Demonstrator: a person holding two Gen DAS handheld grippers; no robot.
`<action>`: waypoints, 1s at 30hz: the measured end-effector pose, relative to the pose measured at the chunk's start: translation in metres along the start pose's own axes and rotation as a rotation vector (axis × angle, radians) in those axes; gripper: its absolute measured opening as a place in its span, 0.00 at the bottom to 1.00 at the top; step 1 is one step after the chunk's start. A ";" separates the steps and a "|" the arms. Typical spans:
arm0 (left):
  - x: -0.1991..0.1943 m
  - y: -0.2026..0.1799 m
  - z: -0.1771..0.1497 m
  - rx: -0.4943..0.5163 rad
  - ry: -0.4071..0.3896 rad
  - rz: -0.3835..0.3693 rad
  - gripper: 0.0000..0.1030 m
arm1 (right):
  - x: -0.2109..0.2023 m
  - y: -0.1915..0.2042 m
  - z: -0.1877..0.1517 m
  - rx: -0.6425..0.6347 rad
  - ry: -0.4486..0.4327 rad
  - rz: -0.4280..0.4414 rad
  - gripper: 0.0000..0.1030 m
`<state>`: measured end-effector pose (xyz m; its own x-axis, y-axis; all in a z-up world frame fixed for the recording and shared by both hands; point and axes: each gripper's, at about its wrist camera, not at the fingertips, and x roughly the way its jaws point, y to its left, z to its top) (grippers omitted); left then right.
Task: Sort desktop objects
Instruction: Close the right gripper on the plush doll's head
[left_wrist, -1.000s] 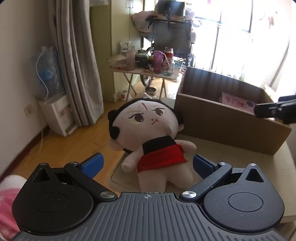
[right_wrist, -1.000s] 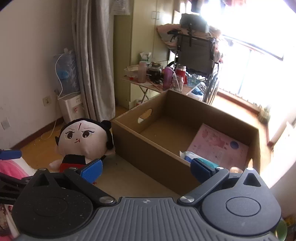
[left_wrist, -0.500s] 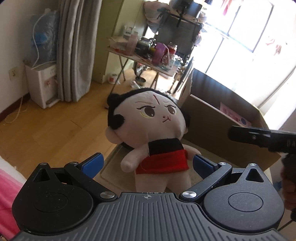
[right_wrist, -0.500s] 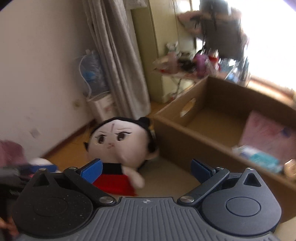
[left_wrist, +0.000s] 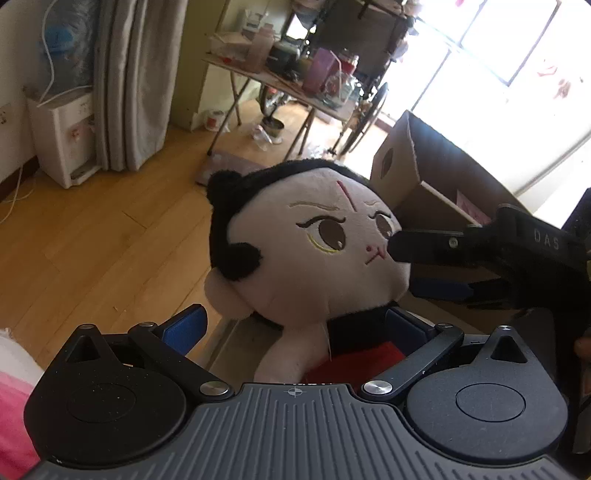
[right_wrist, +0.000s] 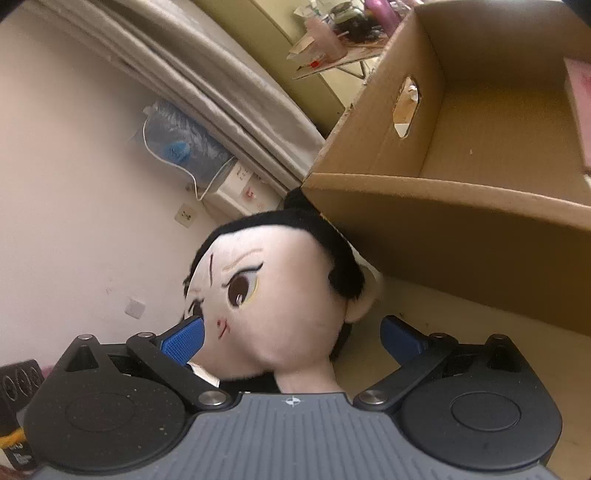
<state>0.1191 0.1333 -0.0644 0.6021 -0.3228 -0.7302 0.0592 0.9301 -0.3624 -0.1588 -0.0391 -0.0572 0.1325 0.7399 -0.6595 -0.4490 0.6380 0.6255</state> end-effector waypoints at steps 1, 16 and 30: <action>0.004 0.001 0.001 -0.002 0.012 -0.012 1.00 | 0.003 -0.001 0.001 0.008 0.000 0.002 1.00; 0.014 -0.003 -0.001 0.015 0.057 -0.058 1.00 | 0.015 -0.002 0.002 0.056 0.045 0.086 1.00; 0.000 -0.015 -0.007 0.064 0.066 -0.021 1.00 | -0.002 -0.003 -0.012 0.088 0.081 0.106 1.00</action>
<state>0.1128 0.1177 -0.0632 0.5467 -0.3510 -0.7602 0.1229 0.9317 -0.3419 -0.1685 -0.0450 -0.0631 0.0148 0.7868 -0.6170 -0.3768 0.5760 0.7254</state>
